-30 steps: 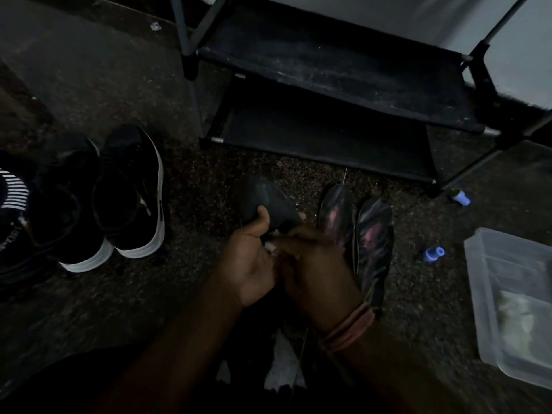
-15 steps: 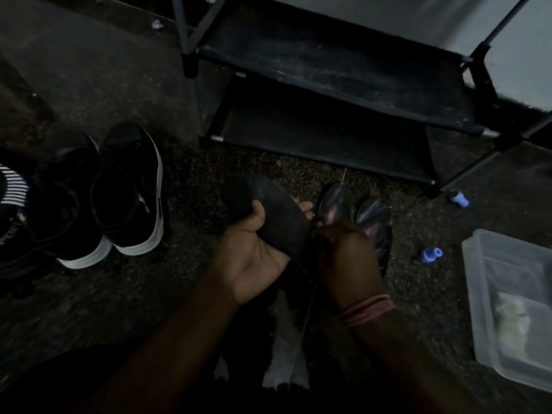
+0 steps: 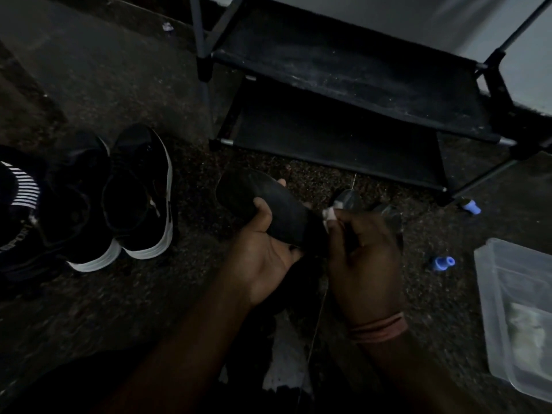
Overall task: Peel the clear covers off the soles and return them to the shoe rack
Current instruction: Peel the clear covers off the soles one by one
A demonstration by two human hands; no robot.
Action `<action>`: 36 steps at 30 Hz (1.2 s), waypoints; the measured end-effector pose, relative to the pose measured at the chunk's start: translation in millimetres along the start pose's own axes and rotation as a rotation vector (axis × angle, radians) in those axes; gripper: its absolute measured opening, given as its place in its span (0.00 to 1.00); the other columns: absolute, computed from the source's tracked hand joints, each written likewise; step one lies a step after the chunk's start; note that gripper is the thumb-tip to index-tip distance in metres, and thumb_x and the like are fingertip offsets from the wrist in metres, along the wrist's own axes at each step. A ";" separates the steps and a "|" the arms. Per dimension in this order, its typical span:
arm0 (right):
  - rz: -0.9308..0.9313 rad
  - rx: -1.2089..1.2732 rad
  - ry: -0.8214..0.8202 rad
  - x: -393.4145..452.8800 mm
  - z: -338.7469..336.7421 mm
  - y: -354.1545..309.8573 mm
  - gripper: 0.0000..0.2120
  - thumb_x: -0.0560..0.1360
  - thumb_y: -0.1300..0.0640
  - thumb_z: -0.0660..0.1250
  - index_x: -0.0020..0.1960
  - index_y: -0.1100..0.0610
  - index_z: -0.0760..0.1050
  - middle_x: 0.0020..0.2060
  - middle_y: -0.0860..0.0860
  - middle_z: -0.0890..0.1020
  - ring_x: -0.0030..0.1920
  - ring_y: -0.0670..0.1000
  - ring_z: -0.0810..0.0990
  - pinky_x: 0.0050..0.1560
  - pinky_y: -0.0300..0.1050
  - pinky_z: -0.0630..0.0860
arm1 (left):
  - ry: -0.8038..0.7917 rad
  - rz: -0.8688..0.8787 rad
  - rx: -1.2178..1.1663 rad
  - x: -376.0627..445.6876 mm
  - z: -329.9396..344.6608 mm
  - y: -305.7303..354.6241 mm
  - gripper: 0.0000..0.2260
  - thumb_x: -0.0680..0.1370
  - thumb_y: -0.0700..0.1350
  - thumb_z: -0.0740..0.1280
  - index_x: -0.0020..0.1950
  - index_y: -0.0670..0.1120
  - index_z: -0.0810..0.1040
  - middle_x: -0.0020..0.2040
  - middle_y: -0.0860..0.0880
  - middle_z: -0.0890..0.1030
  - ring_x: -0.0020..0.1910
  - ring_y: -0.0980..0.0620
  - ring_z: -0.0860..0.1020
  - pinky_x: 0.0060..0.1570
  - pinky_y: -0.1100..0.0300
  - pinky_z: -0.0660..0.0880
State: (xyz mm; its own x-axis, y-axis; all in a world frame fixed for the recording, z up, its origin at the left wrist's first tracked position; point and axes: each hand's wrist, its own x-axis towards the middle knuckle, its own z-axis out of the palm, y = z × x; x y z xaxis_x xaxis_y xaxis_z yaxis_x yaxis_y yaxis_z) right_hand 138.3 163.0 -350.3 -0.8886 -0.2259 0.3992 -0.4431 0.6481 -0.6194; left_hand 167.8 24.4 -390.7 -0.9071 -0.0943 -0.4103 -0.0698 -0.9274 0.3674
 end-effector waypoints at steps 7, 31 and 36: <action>-0.002 0.102 -0.125 -27.7 20.3 -23.8 0.11 0.78 0.63 0.67 0.59 0.55 0.82 0.47 0.51 0.79 0.50 0.45 0.78 0.57 0.36 0.74 | 0.037 -0.101 0.194 -13.1 4.0 -29.5 0.32 0.80 0.64 0.59 0.74 0.41 0.73 0.70 0.43 0.78 0.70 0.47 0.76 0.70 0.54 0.70; 0.093 0.022 -0.032 15.9 -8.8 17.4 0.07 0.76 0.64 0.69 0.51 0.58 0.84 0.46 0.53 0.82 0.47 0.44 0.79 0.49 0.26 0.68 | -0.012 -0.145 0.042 -5.8 3.7 -3.6 0.21 0.83 0.44 0.56 0.75 0.40 0.71 0.71 0.40 0.76 0.72 0.43 0.75 0.75 0.47 0.65; 0.044 0.164 -0.100 7.7 -2.3 3.2 0.08 0.77 0.62 0.69 0.53 0.56 0.83 0.48 0.49 0.81 0.51 0.40 0.80 0.56 0.36 0.76 | 0.052 -0.070 0.022 -8.5 5.1 8.9 0.25 0.72 0.36 0.55 0.66 0.36 0.78 0.65 0.37 0.80 0.59 0.42 0.82 0.63 0.49 0.76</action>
State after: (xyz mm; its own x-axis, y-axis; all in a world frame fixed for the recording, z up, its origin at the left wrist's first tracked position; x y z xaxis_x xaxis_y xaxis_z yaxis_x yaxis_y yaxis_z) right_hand 130.4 165.0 -347.7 -0.9114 -0.2760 0.3052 -0.4094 0.5341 -0.7397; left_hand 172.8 18.8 -379.7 -0.8766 -0.0485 -0.4787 -0.1423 -0.9243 0.3541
